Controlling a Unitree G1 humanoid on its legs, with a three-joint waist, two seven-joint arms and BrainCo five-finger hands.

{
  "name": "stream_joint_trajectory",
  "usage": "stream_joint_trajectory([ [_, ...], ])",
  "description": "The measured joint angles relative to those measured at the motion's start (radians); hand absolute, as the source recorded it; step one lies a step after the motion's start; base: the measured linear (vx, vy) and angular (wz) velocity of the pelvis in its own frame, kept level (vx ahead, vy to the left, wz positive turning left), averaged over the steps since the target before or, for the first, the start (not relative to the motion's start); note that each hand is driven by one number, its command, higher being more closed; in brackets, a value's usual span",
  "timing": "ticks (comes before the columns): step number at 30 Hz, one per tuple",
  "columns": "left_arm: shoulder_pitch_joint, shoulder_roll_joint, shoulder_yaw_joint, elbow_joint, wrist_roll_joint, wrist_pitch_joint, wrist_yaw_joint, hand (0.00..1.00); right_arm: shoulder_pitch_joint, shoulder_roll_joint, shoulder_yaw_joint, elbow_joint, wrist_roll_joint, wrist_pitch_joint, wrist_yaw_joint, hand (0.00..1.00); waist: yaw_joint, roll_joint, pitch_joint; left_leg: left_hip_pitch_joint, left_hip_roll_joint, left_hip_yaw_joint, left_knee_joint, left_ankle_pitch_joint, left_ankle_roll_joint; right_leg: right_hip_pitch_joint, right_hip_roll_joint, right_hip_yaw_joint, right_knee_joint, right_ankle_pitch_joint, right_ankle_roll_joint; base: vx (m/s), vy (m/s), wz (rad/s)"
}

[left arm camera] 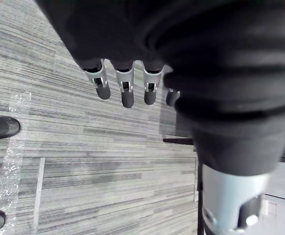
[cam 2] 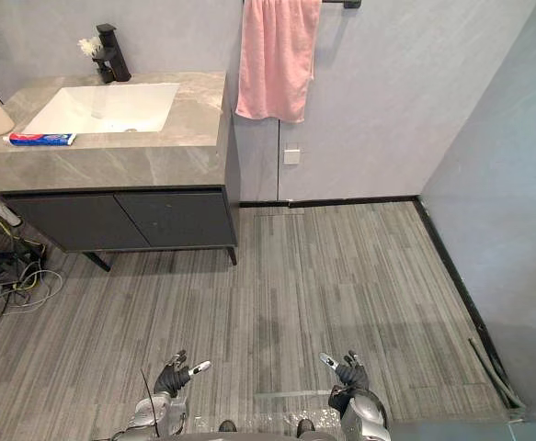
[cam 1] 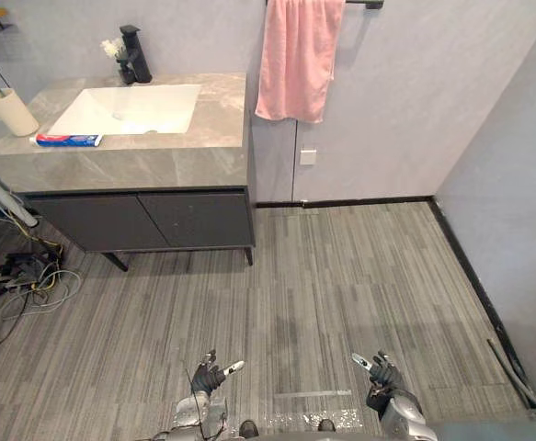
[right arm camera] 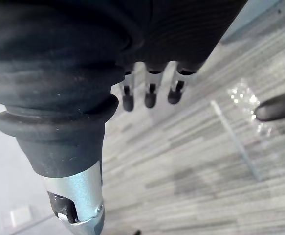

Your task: Organize washtable

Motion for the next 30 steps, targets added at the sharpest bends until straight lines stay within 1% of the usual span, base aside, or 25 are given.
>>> stream_joint_trajectory([
  [5,0.014,-0.004,-0.016,0.000,-0.030,0.001,-0.001,0.00,0.022,0.017,0.001,0.000,0.000,0.000,-0.002,0.00,-0.001,0.002,0.000,-0.001,0.002,0.004,0.000,0.000,0.002,0.003,0.002,0.003,-0.009,0.006,-0.006,0.03,-0.005,-0.02],
  [6,0.016,-0.004,-0.016,0.000,-0.043,0.001,-0.001,0.00,0.025,0.019,0.001,-0.001,0.001,0.000,-0.004,0.00,-0.002,0.002,0.000,-0.001,0.002,0.005,0.000,0.000,0.007,0.012,0.002,0.003,-0.020,0.009,-0.006,0.09,-0.018,-0.02],
  [12,0.015,-0.004,-0.016,-0.008,-0.044,0.000,0.006,0.00,0.034,0.024,0.001,-0.039,0.020,-0.001,-0.004,0.00,-0.003,0.005,-0.002,0.000,0.002,0.012,0.001,-0.003,0.007,0.021,0.003,0.004,-0.036,0.014,-0.005,0.06,-0.026,-0.03],
  [18,0.006,-0.013,-0.023,-0.049,-0.056,-0.010,0.043,0.00,0.026,0.024,0.000,-0.040,0.038,-0.002,-0.014,0.00,-0.003,0.007,-0.002,-0.005,0.002,0.019,0.001,-0.002,0.007,0.012,0.002,0.009,-0.033,0.014,-0.004,-0.02,-0.025,-0.03],
  [20,0.008,-0.016,-0.023,-0.066,-0.063,-0.015,0.048,0.00,0.016,0.023,0.000,-0.040,0.040,-0.002,-0.022,0.00,-0.001,0.012,0.002,-0.018,0.003,0.036,0.001,-0.003,0.007,-0.026,0.002,0.028,0.003,0.009,0.002,-0.07,0.005,-0.28],
  [21,0.011,-0.021,-0.023,-0.082,-0.063,-0.016,0.058,0.00,0.005,0.023,-0.001,-0.050,0.042,-0.003,-0.025,0.00,-0.001,0.020,0.011,-0.023,0.004,0.060,0.001,-0.008,0.015,-0.075,0.002,0.049,0.074,-0.019,0.007,-0.07,0.043,-0.42],
  [22,0.012,-0.025,-0.023,-0.101,-0.063,-0.016,0.062,0.00,0.007,0.025,-0.001,-0.079,0.047,-0.004,-0.027,0.00,-0.003,0.020,0.029,-0.018,-0.002,0.073,0.001,-0.016,0.016,-0.119,-0.005,0.064,0.164,-0.057,0.013,-0.07,0.048,-0.40],
  [23,0.013,-0.024,-0.023,-0.111,-0.063,-0.015,0.062,0.00,0.012,0.027,-0.001,-0.091,0.051,-0.007,-0.027,0.00,-0.004,0.017,0.038,-0.012,-0.006,0.080,0.001,-0.020,0.021,-0.140,-0.011,0.064,0.216,-0.078,0.016,-0.07,0.039,-0.34],
  [24,0.012,-0.022,-0.022,-0.124,-0.063,-0.016,0.062,0.00,0.029,0.032,0.000,-0.112,0.060,-0.011,-0.027,0.00,-0.004,0.009,0.052,0.002,-0.016,0.089,0.001,-0.029,0.022,-0.180,-0.023,0.061,0.309,-0.107,0.017,-0.08,0.019,-0.33],
  [25,0.010,-0.020,-0.022,-0.130,-0.063,-0.016,0.063,0.00,0.032,0.034,0.000,-0.118,0.068,-0.016,-0.027,0.00,-0.006,0.009,0.069,0.019,-0.017,0.094,0.000,-0.040,0.035,-0.224,-0.035,0.044,0.401,-0.121,0.029,-0.08,0.011,-0.30],
  [26,0.008,-0.021,-0.022,-0.131,-0.063,-0.016,0.064,0.00,0.037,0.034,0.000,-0.117,0.069,-0.016,-0.027,0.00,-0.008,0.010,0.074,0.025,-0.015,0.095,0.000,-0.043,0.038,-0.245,-0.042,0.027,0.441,-0.136,0.019,-0.05,0.008,-0.16],
  [27,0.005,-0.022,-0.023,-0.132,-0.063,-0.016,0.065,0.00,0.052,0.036,0.000,-0.118,0.072,-0.015,-0.027,0.00,-0.013,0.014,0.079,0.029,-0.013,0.101,0.000,-0.047,0.038,-0.274,-0.069,-0.013,0.463,-0.146,0.006,-0.01,0.007,-0.14],
  [28,-0.003,-0.017,-0.021,-0.133,-0.063,-0.016,0.070,0.00,0.056,0.037,0.000,-0.117,0.072,-0.013,-0.027,0.00,-0.013,0.014,0.087,0.032,0.001,0.109,0.001,-0.050,0.035,-0.301,-0.092,-0.044,0.446,-0.144,0.005,0.04,-0.009,-0.17],
  [29,-0.010,-0.014,-0.021,-0.133,-0.064,-0.016,0.077,0.00,0.055,0.037,0.000,-0.117,0.071,-0.013,-0.028,0.00,-0.013,0.013,0.091,0.034,0.016,0.113,0.001,-0.053,0.032,-0.313,-0.097,-0.059,0.429,-0.140,0.005,0.07,-0.027,-0.25],
  [30,-0.017,-0.008,-0.022,-0.134,-0.064,-0.017,0.087,0.00,0.052,0.036,0.000,-0.123,0.069,-0.013,-0.028,0.00,-0.013,0.036,0.104,0.034,0.049,0.126,0.001,-0.060,0.020,-0.340,-0.106,-0.083,0.378,-0.120,0.013,0.18,-0.099,-0.32],
])
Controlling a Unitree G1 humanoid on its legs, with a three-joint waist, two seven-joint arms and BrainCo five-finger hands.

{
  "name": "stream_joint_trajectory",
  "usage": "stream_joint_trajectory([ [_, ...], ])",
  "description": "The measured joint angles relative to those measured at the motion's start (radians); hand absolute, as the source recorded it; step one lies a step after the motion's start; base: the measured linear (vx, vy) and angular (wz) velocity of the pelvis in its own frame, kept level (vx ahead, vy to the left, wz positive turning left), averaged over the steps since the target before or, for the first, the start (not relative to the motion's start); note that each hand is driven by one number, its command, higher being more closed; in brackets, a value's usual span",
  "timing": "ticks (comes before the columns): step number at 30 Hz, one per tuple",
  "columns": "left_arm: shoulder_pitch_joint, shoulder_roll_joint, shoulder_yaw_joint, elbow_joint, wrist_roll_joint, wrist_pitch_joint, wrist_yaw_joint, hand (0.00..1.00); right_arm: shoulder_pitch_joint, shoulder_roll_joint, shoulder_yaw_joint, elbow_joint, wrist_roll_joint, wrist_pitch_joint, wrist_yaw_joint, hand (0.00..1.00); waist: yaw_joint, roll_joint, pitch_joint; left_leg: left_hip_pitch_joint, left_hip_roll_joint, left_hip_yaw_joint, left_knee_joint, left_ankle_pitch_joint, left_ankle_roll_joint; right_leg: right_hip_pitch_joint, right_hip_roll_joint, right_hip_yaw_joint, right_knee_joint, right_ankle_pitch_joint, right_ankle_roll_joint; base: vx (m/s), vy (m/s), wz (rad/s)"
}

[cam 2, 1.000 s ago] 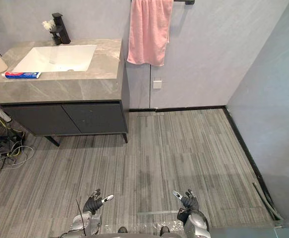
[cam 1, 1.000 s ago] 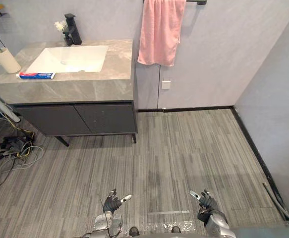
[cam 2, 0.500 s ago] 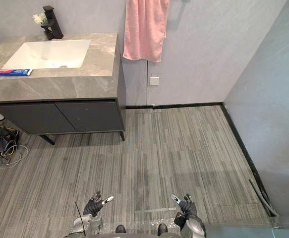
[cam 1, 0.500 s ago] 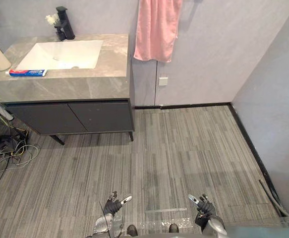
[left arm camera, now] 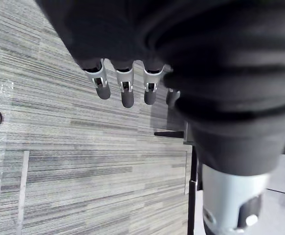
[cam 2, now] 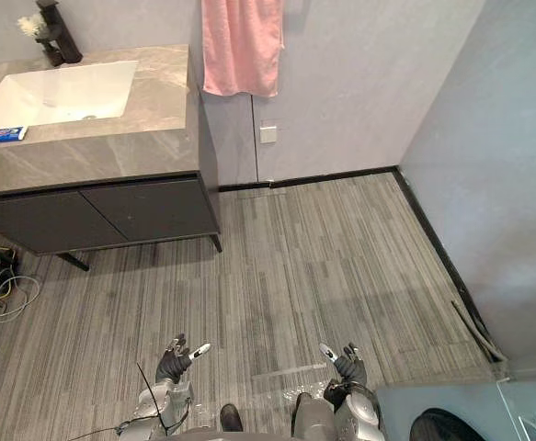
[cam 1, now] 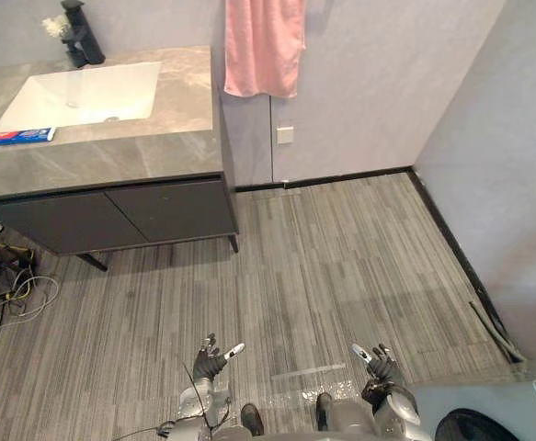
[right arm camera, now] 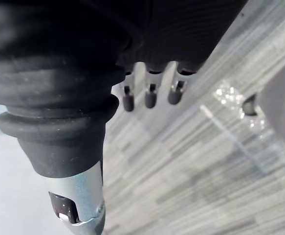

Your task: Organize washtable

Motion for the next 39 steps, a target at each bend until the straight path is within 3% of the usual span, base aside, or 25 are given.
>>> stream_joint_trajectory([
  [2,-0.004,0.007,0.000,-0.003,0.000,-0.001,0.003,0.00,-0.003,0.001,0.003,-0.003,-0.008,0.000,-0.009,0.00,-0.005,-0.012,0.001,0.010,0.041,0.017,0.006,-0.018,-0.029,-0.027,-0.015,-0.025,-0.094,0.067,0.019,0.19,-0.103,-0.31],
  [4,-0.013,0.011,0.000,-0.003,0.000,-0.001,0.008,0.00,0.010,0.005,0.011,-0.013,-0.021,0.001,-0.014,0.00,-0.015,-0.044,0.009,0.027,0.055,0.022,0.037,-0.046,-0.074,-0.034,-0.049,-0.032,-0.141,0.112,0.035,0.32,-0.225,-0.11],
  [5,-0.016,0.010,-0.008,-0.003,0.000,-0.001,0.009,0.00,0.044,0.002,0.023,-0.036,-0.034,0.001,-0.015,0.00,-0.023,-0.076,0.001,0.052,0.056,0.023,0.057,-0.074,-0.117,-0.031,-0.071,-0.006,-0.117,0.115,0.022,0.36,-0.308,-0.03],
  [6,-0.021,0.006,-0.014,-0.002,0.000,-0.001,0.010,0.00,0.054,-0.006,0.027,-0.041,-0.035,0.002,-0.015,0.00,-0.023,-0.078,0.001,0.061,0.064,0.024,0.068,-0.089,-0.138,-0.035,-0.071,0.004,-0.078,0.137,0.034,0.40,-0.359,0.04],
  [7,-0.027,-0.003,-0.022,-0.003,0.000,-0.001,0.009,0.00,0.059,-0.026,0.039,-0.043,-0.035,0.002,-0.015,0.00,-0.031,-0.059,-0.001,0.062,0.098,0.022,0.102,-0.111,-0.157,-0.058,-0.057,-0.002,0.003,0.134,0.039,0.47,-0.342,0.01],
  [8,-0.027,-0.015,-0.032,-0.004,-0.014,-0.002,0.009,0.00,0.054,-0.052,0.054,-0.044,-0.039,0.003,-0.013,0.00,-0.032,-0.018,-0.007,0.033,0.168,0.019,0.242,-0.127,-0.149,-0.070,-0.021,-0.016,0.088,0.046,0.007,0.60,-0.400,-0.07],
  [9,-0.029,-0.021,-0.032,-0.008,-0.023,-0.002,0.007,0.00,0.046,-0.065,0.058,-0.044,-0.044,0.004,-0.012,0.00,-0.027,-0.014,-0.008,-0.010,0.199,0.023,0.351,-0.114,-0.142,-0.074,-0.013,-0.014,0.113,0.036,-0.010,0.65,-0.413,-0.27],
  [11,-0.024,-0.046,-0.021,-0.025,-0.069,-0.002,0.007,0.00,0.026,-0.086,0.088,-0.045,-0.078,0.010,-0.012,0.00,-0.021,-0.002,-0.003,-0.125,0.286,0.014,0.676,-0.022,-0.054,-0.023,0.019,-0.013,0.116,-0.002,-0.052,0.53,-0.379,-0.45],
  [12,-0.015,-0.072,-0.006,-0.025,-0.100,-0.002,0.006,0.00,0.002,-0.103,0.091,-0.045,-0.098,0.011,-0.010,0.00,-0.011,0.006,0.009,-0.184,0.317,-0.019,0.891,-0.013,-0.053,0.053,0.051,-0.002,0.070,-0.012,-0.067,0.52,-0.296,-0.67],
  [13,-0.016,-0.084,0.000,-0.025,-0.120,-0.003,0.002,0.00,-0.017,-0.111,0.089,-0.047,-0.110,0.010,-0.011,0.00,0.000,0.010,0.013,-0.220,0.303,-0.056,1.034,-0.030,-0.053,0.136,0.067,0.015,0.020,-0.016,-0.073,0.51,-0.249,-0.69],
  [16,-0.007,-0.088,0.010,-0.062,-0.144,-0.015,-0.004,0.00,-0.022,-0.126,0.087,-0.060,-0.112,-0.002,-0.012,0.00,0.014,0.009,0.014,-0.319,0.202,-0.076,1.087,-0.095,-0.034,0.308,0.075,0.044,-0.107,-0.022,-0.083,0.49,-0.107,-0.41],
  [19,0.012,-0.090,0.033,-0.100,-0.157,-0.027,-0.005,0.00,-0.020,-0.126,0.086,-0.060,-0.111,-0.001,-0.011,0.00,0.040,0.006,0.018,-0.448,0.122,-0.082,0.944,-0.121,-0.015,0.394,0.069,0.062,-0.186,-0.031,-0.074,0.46,0.034,-0.32],
  [21,0.025,-0.088,0.056,-0.100,-0.160,-0.026,-0.004,0.00,0.003,-0.116,0.074,-0.060,-0.111,0.000,-0.010,0.00,0.041,-0.009,0.028,-0.485,0.058,-0.088,0.711,-0.112,-0.013,0.493,0.044,0.051,-0.227,-0.070,-0.035,0.49,0.138,-0.09],
  [23,0.044,-0.091,0.069,-0.102,-0.160,-0.027,-0.004,0.00,0.032,-0.115,0.067,-0.061,-0.112,0.000,-0.010,0.00,0.046,0.011,0.016,-0.473,0.030,-0.119,0.394,-0.011,0.003,0.558,0.053,0.037,-0.247,-0.111,-0.012,0.58,0.241,-0.14],
  [24,0.054,-0.088,0.081,-0.100,-0.160,-0.026,-0.004,0.00,0.038,-0.114,0.066,-0.057,-0.112,0.001,-0.011,0.00,0.059,0.018,0.009,-0.466,0.022,-0.139,0.379,0.133,0.061,0.585,0.052,0.045,-0.246,-0.142,0.014,0.53,0.244,0.02],
  [25,0.038,-0.078,0.090,-0.089,-0.159,-0.025,-0.003,0.00,0.036,-0.093,0.067,-0.050,-0.113,0.004,-0.012,0.00,0.057,-0.028,0.006,-0.466,-0.016,-0.125,0.379,0.104,0.065,0.589,0.018,0.046,-0.244,-0.141,0.003,0.48,0.222,0.16],
  [26,0.020,-0.080,0.123,-0.093,-0.159,-0.030,-0.001,0.00,0.028,-0.081,0.073,-0.052,-0.114,0.002,-0.009,0.00,0.068,-0.031,0.006,-0.498,-0.019,-0.128,0.410,0.074,0.074,0.566,0.018,0.062,-0.239,-0.102,-0.029,0.55,0.263,0.29],
  [28,0.038,-0.086,0.197,-0.090,-0.159,-0.027,0.002,0.00,-0.004,-0.057,0.084,-0.051,-0.116,0.002,0.000,0.00,0.093,-0.035,0.006,-0.495,-0.016,-0.104,0.492,0.010,0.104,0.571,0.002,0.115,-0.212,-0.009,0.021,0.49,0.260,-0.04],
  [29,0.051,-0.089,0.208,-0.091,-0.159,-0.027,0.003,0.00,-0.011,-0.053,0.086,-0.051,-0.116,0.002,0.007,0.00,0.095,-0.038,0.004,-0.477,-0.019,-0.087,0.492,-0.003,0.113,0.571,-0.005,0.130,-0.190,0.009,0.025,0.42,0.245,-0.15],
  [32,0.124,-0.084,0.207,-0.123,-0.159,-0.026,0.007,0.00,-0.004,-0.049,0.081,-0.051,-0.124,-0.007,0.033,0.00,0.093,-0.062,-0.023,-0.401,-0.076,-0.063,0.486,-0.088,0.115,0.493,-0.060,0.167,0.070,0.037,0.050,0.37,0.225,0.05],
  [33,0.135,-0.080,0.206,-0.120,-0.158,-0.024,0.007,0.00,0.007,-0.050,0.076,-0.051,-0.124,-0.007,0.033,0.00,0.091,-0.075,-0.035,-0.379,-0.107,-0.062,0.486,-0.129,0.113,0.404,-0.087,0.185,0.260,0.089,0.083,0.34,0.176,0.25],
  [34,0.133,-0.078,0.202,-0.113,-0.157,-0.022,0.009,0.00,0.019,-0.050,0.072,-0.050,-0.122,-0.006,0.032,0.00,0.088,-0.075,-0.034,-0.349,-0.125,-0.074,0.480,-0.154,0.116,0.312,-0.094,0.210,0.454,0.197,0.105,0.34,0.165,0.29],
  [36,0.127,-0.068,0.193,-0.113,-0.157,-0.019,0.018,0.00,0.034,-0.046,0.077,-0.049,-0.112,-0.005,0.032,0.00,0.082,-0.075,-0.032,-0.274,-0.152,-0.104,0.439,-0.163,0.117,0.187,-0.089,0.215,0.712,0.158,0.104,0.41,0.136,0.36],
  [37,0.129,-0.068,0.188,-0.118,-0.156,-0.020,0.018,0.00,0.054,-0.045,0.081,-0.051,-0.112,-0.005,0.032,0.00,0.063,-0.067,-0.028,-0.184,-0.163,-0.127,0.378,-0.159,0.122,0.138,-0.090,0.152,0.794,0.090,0.051,0.46,0.118,0.39],
  [39,0.130,-0.058,0.172,-0.133,-0.155,-0.020,0.018,0.00,0.079,-0.045,0.084,-0.056,-0.112,-0.005,0.032,0.00,0.057,-0.051,-0.032,-0.087,-0.175,-0.164,0.303,-0.150,0.117,0.070,-0.095,0.067,0.793,-0.005,-0.001,0.37,0.045,0.53],
])
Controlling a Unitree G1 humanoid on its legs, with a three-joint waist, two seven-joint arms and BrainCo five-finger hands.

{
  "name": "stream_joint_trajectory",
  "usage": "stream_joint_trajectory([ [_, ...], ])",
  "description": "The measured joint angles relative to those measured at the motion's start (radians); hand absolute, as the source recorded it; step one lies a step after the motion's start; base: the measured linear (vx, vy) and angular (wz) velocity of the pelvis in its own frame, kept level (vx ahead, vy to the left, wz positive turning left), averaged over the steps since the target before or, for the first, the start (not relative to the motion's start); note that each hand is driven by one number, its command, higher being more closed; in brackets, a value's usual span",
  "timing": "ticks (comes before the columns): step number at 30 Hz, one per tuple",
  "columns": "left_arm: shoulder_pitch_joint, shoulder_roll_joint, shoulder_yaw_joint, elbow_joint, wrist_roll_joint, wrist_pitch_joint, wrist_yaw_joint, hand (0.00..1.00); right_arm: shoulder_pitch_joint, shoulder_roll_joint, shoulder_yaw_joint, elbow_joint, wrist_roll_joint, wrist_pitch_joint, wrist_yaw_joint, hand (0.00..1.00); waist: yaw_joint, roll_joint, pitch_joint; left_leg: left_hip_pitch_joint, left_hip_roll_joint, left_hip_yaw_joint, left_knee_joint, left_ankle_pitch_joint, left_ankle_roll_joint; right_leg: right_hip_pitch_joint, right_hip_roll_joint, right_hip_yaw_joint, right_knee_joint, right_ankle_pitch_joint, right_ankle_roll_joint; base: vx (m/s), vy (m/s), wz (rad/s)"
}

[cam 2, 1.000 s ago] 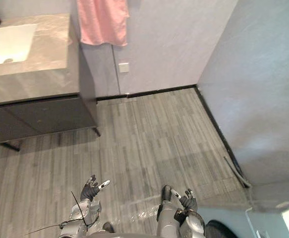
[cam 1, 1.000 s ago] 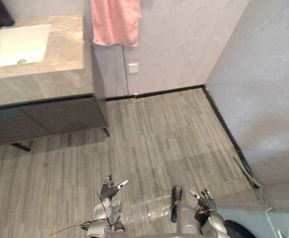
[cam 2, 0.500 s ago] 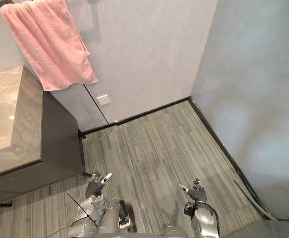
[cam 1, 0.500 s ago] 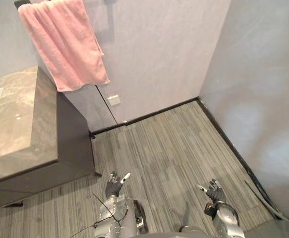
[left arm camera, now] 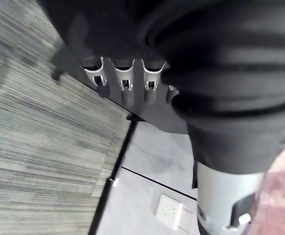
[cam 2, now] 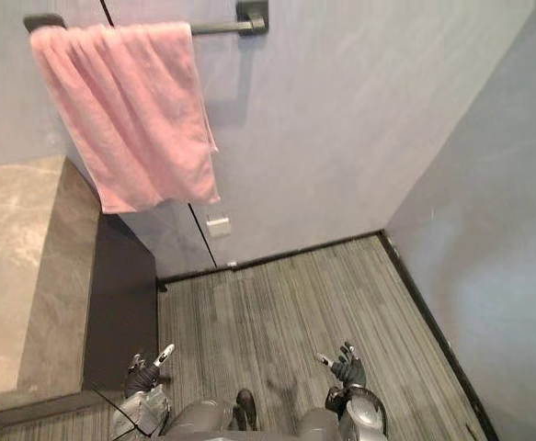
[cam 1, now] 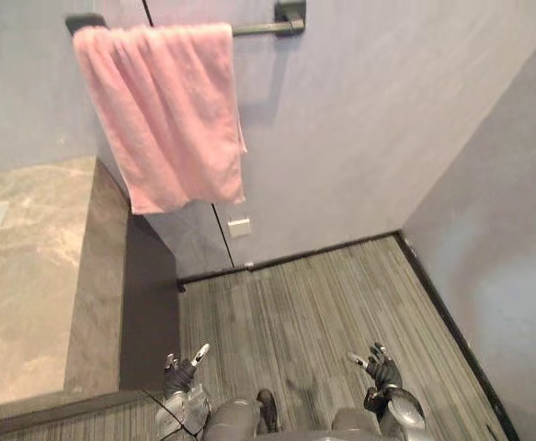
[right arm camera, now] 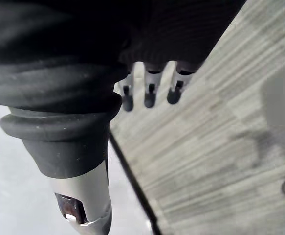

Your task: Organize washtable

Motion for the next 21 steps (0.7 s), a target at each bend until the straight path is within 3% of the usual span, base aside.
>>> stream_joint_trajectory([
  [1,-0.005,0.011,-0.023,-0.028,0.001,-0.003,-0.002,0.00,0.022,0.000,0.002,-0.018,0.000,-0.001,0.001,0.00,-0.026,0.002,-0.005,0.043,-0.002,-0.043,-0.031,0.004,-0.004,-0.053,0.013,-0.046,-0.108,-0.072,0.004,0.37,-0.030,0.76],
  [2,-0.012,0.011,-0.025,-0.034,0.002,-0.005,-0.002,0.00,0.024,-0.001,0.002,-0.019,0.000,-0.001,0.001,0.00,-0.034,0.001,-0.006,0.047,-0.002,-0.060,-0.034,0.004,-0.004,-0.063,0.019,-0.049,-0.150,-0.085,0.006,0.37,-0.067,1.09],
  [3,-0.031,0.010,-0.026,-0.037,0.003,-0.007,-0.003,0.00,0.025,-0.005,0.001,-0.017,0.000,-0.001,0.001,0.00,-0.053,0.003,-0.005,0.059,0.002,-0.097,-0.038,0.005,-0.009,-0.078,0.045,-0.037,-0.301,-0.101,0.016,0.37,-0.152,1.13],
  [4,-0.058,0.006,-0.032,-0.046,0.005,-0.007,-0.003,0.00,0.026,-0.008,-0.005,-0.017,0.000,-0.001,0.001,0.00,-0.055,0.003,-0.005,0.072,0.014,-0.133,-0.044,0.002,-0.036,-0.077,0.090,0.021,-0.578,-0.085,0.028,0.36,-0.165,1.12],
  [5,-0.063,0.006,-0.040,-0.048,0.005,-0.009,-0.002,0.00,0.025,-0.008,-0.005,-0.017,0.000,-0.001,0.001,0.00,-0.054,-0.003,-0.009,0.077,0.019,-0.134,-0.043,-0.004,-0.051,-0.071,0.102,0.047,-0.685,-0.051,0.029,0.41,-0.216,1.00],
  [6,-0.060,0.015,-0.049,-0.063,0.014,-0.009,0.000,0.00,0.028,-0.004,-0.005,-0.018,-0.002,-0.002,0.001,0.00,-0.049,-0.017,-0.014,0.087,0.018,-0.135,-0.042,-0.024,-0.087,-0.055,0.112,0.080,-0.830,0.146,0.033,0.26,-0.170,0.60],
  [7,-0.061,0.011,-0.050,-0.059,0.029,-0.010,-0.002,0.00,0.030,-0.009,-0.005,-0.013,-0.003,-0.002,0.001,0.00,-0.046,-0.016,-0.016,0.105,0.029,-0.142,-0.042,-0.035,-0.103,-0.050,0.113,0.078,-0.814,0.159,0.013,0.33,-0.221,0.49],
  [9,-0.038,-0.028,-0.049,-0.088,0.050,-0.011,-0.002,0.00,0.007,-0.027,-0.001,-0.046,-0.003,-0.003,0.003,0.00,-0.035,0.029,-0.019,0.108,0.079,-0.134,-0.009,-0.029,-0.125,-0.014,0.141,0.040,-0.828,0.130,-0.013,0.37,-0.245,0.25],
  [10,-0.038,-0.038,-0.046,-0.088,0.057,-0.015,-0.002,0.00,-0.001,-0.029,-0.002,-0.057,-0.003,-0.006,0.005,0.00,-0.036,0.037,-0.016,0.101,0.090,-0.127,0.015,-0.025,-0.132,0.002,0.146,0.027,-0.837,0.124,-0.022,0.29,-0.211,0.34],
  [14,-0.038,-0.040,-0.044,-0.116,0.071,-0.023,-0.002,0.00,0.000,-0.037,-0.005,-0.111,-0.003,-0.019,0.021,0.00,-0.030,0.018,0.004,-0.034,0.144,-0.124,0.362,0.026,-0.196,0.129,0.147,-0.044,-0.904,0.092,-0.050,0.17,-0.169,0.44],
  [15,-0.030,-0.039,-0.044,-0.124,0.071,-0.027,-0.002,0.00,0.009,-0.033,-0.008,-0.113,-0.003,-0.029,0.021,0.00,-0.022,0.011,0.002,-0.039,0.170,-0.084,0.368,0.011,-0.179,0.160,0.148,-0.058,-0.932,0.094,-0.053,0.12,-0.116,0.37],
  [17,-0.030,-0.039,-0.044,-0.131,0.078,-0.028,-0.002,0.00,0.014,-0.038,-0.039,-0.134,-0.003,-0.042,0.021,0.00,-0.024,0.025,-0.006,-0.032,0.215,-0.003,0.223,0.004,-0.157,0.184,0.148,-0.082,-0.966,0.097,-0.049,0.08,-0.046,0.30],
  [18,-0.031,-0.039,-0.043,-0.139,0.081,-0.028,0.000,0.00,0.013,-0.044,-0.052,-0.137,-0.003,-0.044,0.017,0.00,-0.024,0.036,-0.011,-0.028,0.220,0.010,0.128,0.035,-0.149,0.182,0.150,-0.087,-0.975,0.101,-0.043,0.09,0.038,0.17],
  [19,-0.031,-0.039,-0.037,-0.159,0.084,-0.028,0.000,0.00,0.012,-0.059,-0.062,-0.135,-0.003,-0.043,0.018,0.00,-0.026,0.059,-0.017,-0.020,0.225,0.009,0.029,0.096,-0.155,0.179,0.162,-0.091,-0.992,0.109,-0.032,0.12,0.093,0.11],
  [21,-0.032,-0.039,0.002,-0.212,0.098,-0.030,0.003,0.00,0.017,-0.060,-0.077,-0.132,-0.003,-0.044,0.019,0.00,-0.031,0.069,-0.031,0.011,0.216,0.007,-0.087,0.100,-0.162,0.185,0.168,-0.096,-1.052,0.144,-0.020,0.08,0.117,0.08],
])
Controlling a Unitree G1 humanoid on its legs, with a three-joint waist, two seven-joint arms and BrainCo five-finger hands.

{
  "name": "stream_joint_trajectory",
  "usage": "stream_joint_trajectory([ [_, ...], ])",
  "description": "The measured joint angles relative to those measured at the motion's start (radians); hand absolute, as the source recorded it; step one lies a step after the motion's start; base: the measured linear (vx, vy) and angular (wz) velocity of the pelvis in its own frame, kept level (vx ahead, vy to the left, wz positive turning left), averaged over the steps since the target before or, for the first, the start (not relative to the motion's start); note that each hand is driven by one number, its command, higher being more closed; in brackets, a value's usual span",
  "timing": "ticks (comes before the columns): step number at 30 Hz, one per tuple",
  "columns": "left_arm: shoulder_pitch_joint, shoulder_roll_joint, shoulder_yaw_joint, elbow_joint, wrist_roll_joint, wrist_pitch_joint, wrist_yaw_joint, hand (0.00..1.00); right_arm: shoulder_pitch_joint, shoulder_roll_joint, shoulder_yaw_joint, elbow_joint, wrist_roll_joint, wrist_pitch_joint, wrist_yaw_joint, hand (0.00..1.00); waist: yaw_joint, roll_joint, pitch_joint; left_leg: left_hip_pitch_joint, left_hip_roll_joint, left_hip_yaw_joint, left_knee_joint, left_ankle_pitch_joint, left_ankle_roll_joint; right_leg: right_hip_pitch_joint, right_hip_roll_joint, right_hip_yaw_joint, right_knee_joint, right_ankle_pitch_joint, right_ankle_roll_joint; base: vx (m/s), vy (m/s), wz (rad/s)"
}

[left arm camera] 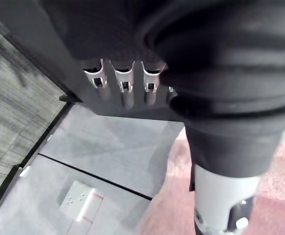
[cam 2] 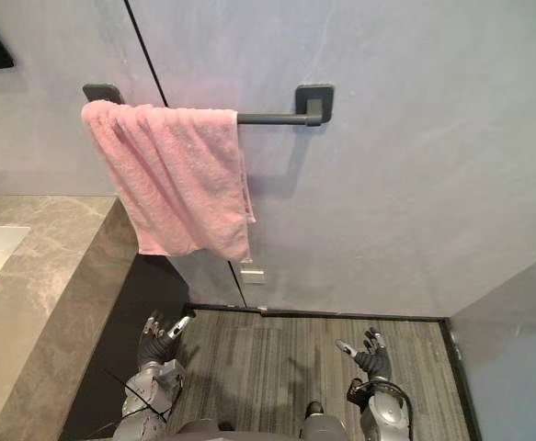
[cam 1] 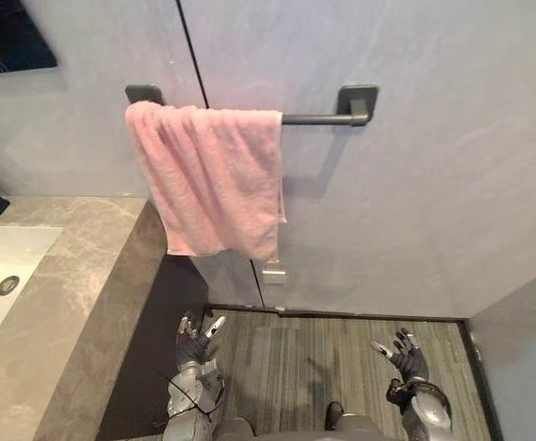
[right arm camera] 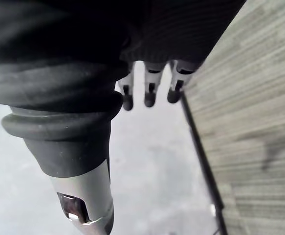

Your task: Organize washtable

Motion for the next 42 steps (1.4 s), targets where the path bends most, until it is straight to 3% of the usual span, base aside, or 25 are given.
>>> stream_joint_trajectory([
  [3,-0.007,0.014,0.068,-0.085,0.022,-0.017,0.022,0.00,0.004,0.032,-0.006,0.001,-0.001,0.000,0.001,0.00,-0.002,-0.021,-0.003,0.009,-0.032,0.004,-0.077,0.034,0.003,0.023,-0.005,-0.003,-0.103,0.058,0.013,0.03,0.082,0.04],
  [11,-0.007,0.114,0.142,-0.328,0.059,-0.060,0.034,0.00,0.000,0.032,-0.001,0.007,-0.017,0.000,0.024,0.00,-0.006,0.009,-0.020,0.045,-0.046,0.007,-0.109,0.037,0.004,0.067,-0.009,0.000,-0.160,0.083,0.018,0.00,0.011,-0.02],
  [15,-0.014,0.235,0.139,-0.397,0.039,-0.069,-0.049,0.00,0.005,0.011,0.036,0.014,-0.028,0.000,0.049,0.00,-0.010,0.013,-0.024,0.051,-0.037,0.009,-0.118,0.042,-0.003,0.075,-0.002,0.000,-0.178,0.096,0.011,-0.04,-0.024,-0.04],
  [19,-0.061,0.323,0.139,-0.400,-0.092,-0.095,-0.147,0.00,0.012,-0.011,0.038,0.018,-0.032,0.001,0.070,0.00,-0.014,0.018,-0.030,0.054,-0.037,0.013,-0.138,0.049,-0.007,0.065,0.002,0.002,-0.179,0.101,0.008,-0.04,-0.018,-0.05],
  [24,-0.125,0.406,0.139,-0.400,-0.191,-0.099,-0.201,0.00,0.024,-0.024,0.041,0.042,-0.034,0.002,0.072,0.00,-0.016,0.013,-0.034,0.064,-0.037,0.025,-0.150,0.049,-0.007,0.063,0.003,0.009,-0.183,0.102,0.008,-0.02,-0.007,-0.06],
  [33,-0.257,0.592,0.145,-0.322,-0.212,-0.108,-0.200,0.00,0.047,-0.025,0.044,0.043,-0.035,0.002,0.092,0.00,-0.018,0.011,-0.036,0.059,-0.045,0.039,-0.152,0.049,-0.007,0.049,0.006,0.022,-0.182,0.104,0.011,0.00,-0.003,-0.03],
  [42,-0.367,0.671,0.148,-0.239,-0.211,-0.110,-0.195,0.00,0.055,-0.027,0.075,0.049,-0.035,0.002,0.100,0.00,-0.016,0.005,-0.039,0.041,-0.054,0.078,-0.152,0.049,-0.006,0.010,0.004,0.064,-0.184,0.122,0.015,-0.05,-0.009,-0.13],
])
